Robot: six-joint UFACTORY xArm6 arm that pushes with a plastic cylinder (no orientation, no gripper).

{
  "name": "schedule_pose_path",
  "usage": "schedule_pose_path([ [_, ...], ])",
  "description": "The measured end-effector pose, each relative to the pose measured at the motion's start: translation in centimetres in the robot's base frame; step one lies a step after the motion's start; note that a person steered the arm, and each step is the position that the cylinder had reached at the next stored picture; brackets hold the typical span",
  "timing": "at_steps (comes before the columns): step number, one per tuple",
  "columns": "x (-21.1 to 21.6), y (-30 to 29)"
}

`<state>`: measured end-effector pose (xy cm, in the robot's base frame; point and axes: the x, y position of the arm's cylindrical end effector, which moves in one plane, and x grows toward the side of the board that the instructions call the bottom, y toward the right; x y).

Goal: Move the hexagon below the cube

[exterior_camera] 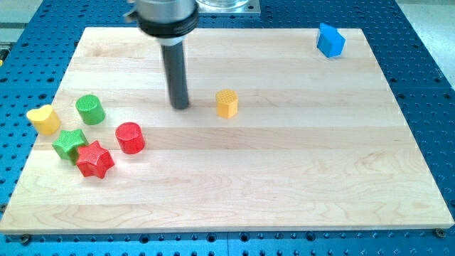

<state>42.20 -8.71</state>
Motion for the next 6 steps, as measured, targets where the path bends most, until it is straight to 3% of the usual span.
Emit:
schedule_pose_path([
  [1,1.7,6.8],
  [2,-5.6,16.2],
  [4,-7.9,20.8],
  [5,-8.1,26.1],
  [6,-11.3,26.5],
])
